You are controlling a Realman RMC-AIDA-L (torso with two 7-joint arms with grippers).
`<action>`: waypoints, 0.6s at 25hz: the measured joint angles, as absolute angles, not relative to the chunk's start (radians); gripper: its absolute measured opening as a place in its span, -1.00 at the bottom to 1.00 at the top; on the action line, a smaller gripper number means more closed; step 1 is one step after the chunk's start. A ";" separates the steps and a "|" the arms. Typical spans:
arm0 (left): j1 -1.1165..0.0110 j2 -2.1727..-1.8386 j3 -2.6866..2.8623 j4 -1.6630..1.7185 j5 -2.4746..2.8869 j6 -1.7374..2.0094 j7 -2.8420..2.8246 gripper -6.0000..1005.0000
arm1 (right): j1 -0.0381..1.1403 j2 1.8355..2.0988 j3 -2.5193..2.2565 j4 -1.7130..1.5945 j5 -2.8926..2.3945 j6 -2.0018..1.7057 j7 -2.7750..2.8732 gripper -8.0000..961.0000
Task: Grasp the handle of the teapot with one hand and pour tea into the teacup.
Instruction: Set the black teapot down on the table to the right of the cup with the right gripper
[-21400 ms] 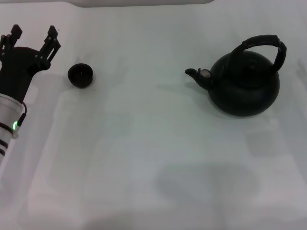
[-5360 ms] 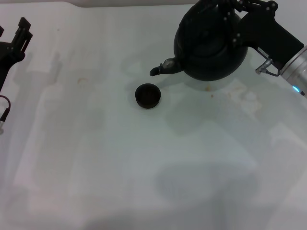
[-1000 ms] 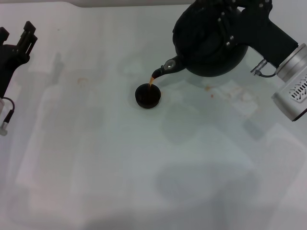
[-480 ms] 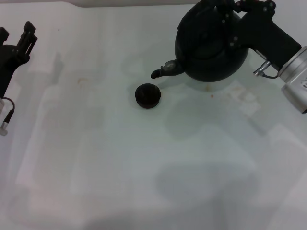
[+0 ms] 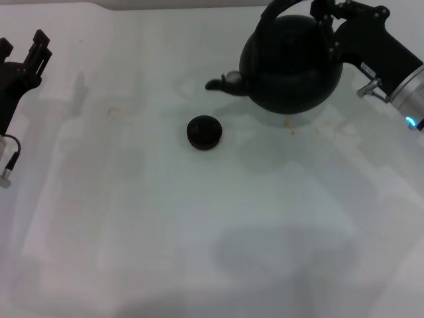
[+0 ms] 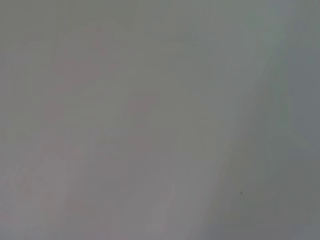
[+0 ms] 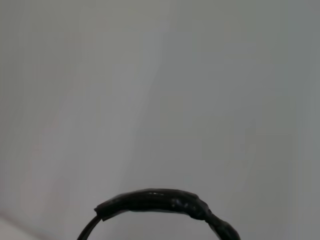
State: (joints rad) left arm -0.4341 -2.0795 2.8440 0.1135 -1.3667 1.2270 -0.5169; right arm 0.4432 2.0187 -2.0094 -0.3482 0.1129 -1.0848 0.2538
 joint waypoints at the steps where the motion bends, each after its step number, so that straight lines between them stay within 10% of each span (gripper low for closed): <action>1: -0.434 -2.080 2.844 0.113 -1.367 1.227 -0.517 0.55 | 0.440 2.019 -2.009 -0.348 0.120 -1.085 0.272 -0.73; 15: -0.432 -2.079 2.844 0.113 -1.367 1.227 -0.517 0.54 | 0.360 2.011 -2.004 -0.286 0.161 -1.167 0.418 -0.71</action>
